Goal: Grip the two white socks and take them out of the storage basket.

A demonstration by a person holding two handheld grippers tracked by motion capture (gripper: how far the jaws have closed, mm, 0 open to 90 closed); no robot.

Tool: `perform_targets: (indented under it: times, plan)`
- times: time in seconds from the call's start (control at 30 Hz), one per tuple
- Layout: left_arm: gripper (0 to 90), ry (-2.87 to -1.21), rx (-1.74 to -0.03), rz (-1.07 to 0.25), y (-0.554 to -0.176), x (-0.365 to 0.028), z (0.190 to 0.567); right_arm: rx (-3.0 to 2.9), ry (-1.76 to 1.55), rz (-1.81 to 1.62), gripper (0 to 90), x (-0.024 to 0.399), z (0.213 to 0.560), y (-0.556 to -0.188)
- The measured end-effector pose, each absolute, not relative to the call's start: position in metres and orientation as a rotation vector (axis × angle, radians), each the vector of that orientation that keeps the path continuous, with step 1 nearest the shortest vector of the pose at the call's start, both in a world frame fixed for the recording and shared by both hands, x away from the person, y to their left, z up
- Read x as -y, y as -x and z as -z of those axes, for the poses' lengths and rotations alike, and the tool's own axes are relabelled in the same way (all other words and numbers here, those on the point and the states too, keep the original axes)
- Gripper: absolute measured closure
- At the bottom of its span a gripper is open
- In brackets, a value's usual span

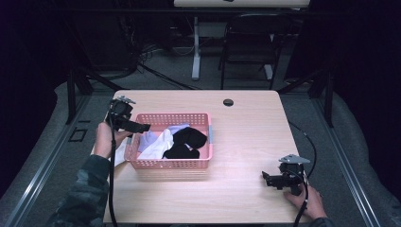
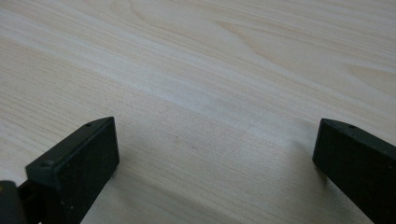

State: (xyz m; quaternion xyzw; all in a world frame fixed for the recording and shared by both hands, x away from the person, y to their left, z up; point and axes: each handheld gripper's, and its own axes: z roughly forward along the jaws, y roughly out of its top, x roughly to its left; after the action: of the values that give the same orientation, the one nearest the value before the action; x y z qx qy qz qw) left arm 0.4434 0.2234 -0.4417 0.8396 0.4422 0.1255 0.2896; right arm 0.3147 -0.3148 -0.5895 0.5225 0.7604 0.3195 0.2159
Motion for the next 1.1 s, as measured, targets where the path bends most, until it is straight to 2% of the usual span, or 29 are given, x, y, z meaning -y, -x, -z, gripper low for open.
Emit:
perform_targets:
  times: [0.13,0.3,0.67,0.8,1.1]
  plan:
    - [1.1,-2.292,-1.164,-0.263,-0.455,-0.208,0.464,-2.108,-1.448,-0.88,0.0,0.315,0.589,-0.315]
    - [5.5,-2.332,-1.141,-0.166,-0.461,-0.191,0.479,-2.107,-1.448,-0.881,0.0,0.315,0.589,-0.315]
    - [23.5,-2.474,-1.096,-0.092,-0.464,-0.165,0.503,-2.106,-1.448,-0.881,0.0,0.315,0.589,-0.314]
    - [27.3,-2.5,-1.124,-0.007,-0.468,-0.159,0.516,-2.107,-1.447,-0.881,0.0,0.315,0.589,-0.314]
    - [39.8,-2.587,-1.181,0.022,-0.474,-0.154,0.528,-2.114,-1.444,-0.875,0.0,0.315,0.589,-0.314]
